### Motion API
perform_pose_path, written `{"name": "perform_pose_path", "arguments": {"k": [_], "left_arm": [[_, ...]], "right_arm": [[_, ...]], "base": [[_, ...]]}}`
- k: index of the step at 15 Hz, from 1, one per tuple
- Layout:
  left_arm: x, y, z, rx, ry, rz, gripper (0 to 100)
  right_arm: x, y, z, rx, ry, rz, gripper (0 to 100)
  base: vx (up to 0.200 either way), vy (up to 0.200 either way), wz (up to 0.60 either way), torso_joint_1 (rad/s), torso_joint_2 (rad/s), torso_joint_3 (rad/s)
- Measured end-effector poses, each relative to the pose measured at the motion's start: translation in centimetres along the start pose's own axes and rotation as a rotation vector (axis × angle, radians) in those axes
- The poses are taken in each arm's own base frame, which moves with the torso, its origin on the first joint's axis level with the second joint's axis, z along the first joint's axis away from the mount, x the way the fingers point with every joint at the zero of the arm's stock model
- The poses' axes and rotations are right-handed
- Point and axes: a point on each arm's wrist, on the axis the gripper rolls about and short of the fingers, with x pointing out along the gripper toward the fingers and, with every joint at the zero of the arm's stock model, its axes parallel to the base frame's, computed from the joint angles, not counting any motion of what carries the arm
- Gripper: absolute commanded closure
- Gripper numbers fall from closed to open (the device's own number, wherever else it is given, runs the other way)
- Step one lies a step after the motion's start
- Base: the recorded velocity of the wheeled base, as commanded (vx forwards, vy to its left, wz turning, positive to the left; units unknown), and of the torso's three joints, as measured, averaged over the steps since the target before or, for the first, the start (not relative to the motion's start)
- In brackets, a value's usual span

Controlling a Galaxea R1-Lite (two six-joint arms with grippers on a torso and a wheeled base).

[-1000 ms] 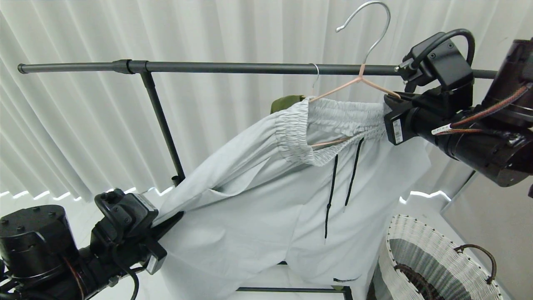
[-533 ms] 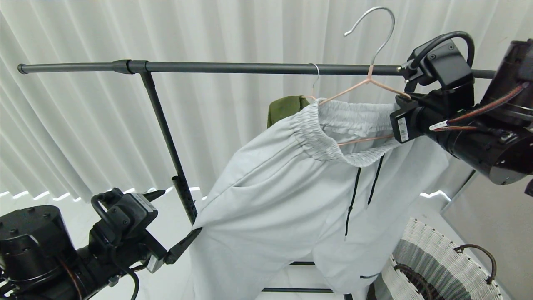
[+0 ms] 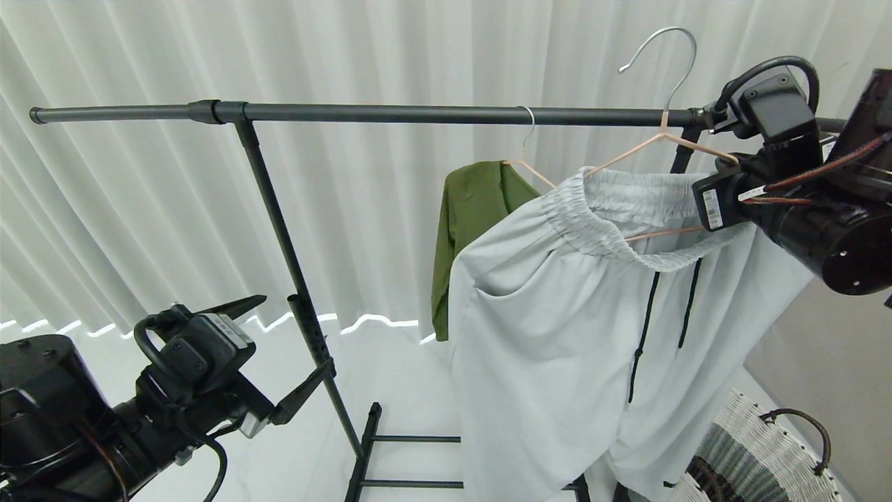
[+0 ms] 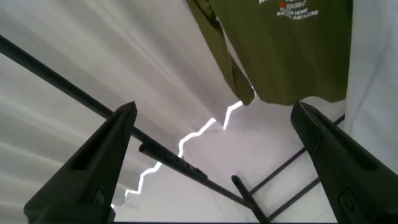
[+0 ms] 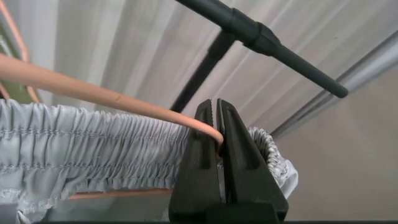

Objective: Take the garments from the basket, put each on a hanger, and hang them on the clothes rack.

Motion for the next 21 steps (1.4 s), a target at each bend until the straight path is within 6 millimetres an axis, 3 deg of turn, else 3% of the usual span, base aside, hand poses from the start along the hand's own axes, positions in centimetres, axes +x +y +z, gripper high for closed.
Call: {"name": "perform_pose_path", "arguments": {"k": [3, 6, 10, 13, 21], "left_arm": [[1.0, -0.9, 2.4, 0.018, -0.113, -0.051, 0], [2.2, -3.0, 5.9, -0.001, -0.207, -0.073, 0], [5.8, -3.3, 9.2, -0.155, -0.199, 0.085, 0], [8.2, -1.9, 8.9, -0.195, -0.161, 0.178, 0], [9.5, 0.2, 6.5, -0.21, -0.086, 0.262, 0]], "right_arm": [[-0.3, 0.5, 0.2, 0.0, -0.008, 0.02, 100], [-1.2, 2.0, 0.7, -0.001, -0.028, 0.082, 100], [-2.6, 3.8, 1.3, -0.001, -0.056, 0.162, 100], [-3.4, 4.7, 1.4, -0.005, -0.066, 0.203, 100], [-6.2, 6.5, 1.2, -0.017, -0.089, 0.314, 100]], "base": [[0.0, 0.0, 0.0, 0.0, 0.0, 0.0], [0.0, 0.0, 0.0, 0.0, 0.0, 0.0], [0.0, 0.0, 0.0, 0.0, 0.0, 0.0], [0.0, 0.0, 0.0, 0.0, 0.0, 0.0], [0.0, 0.0, 0.0, 0.0, 0.0, 0.0]]}}
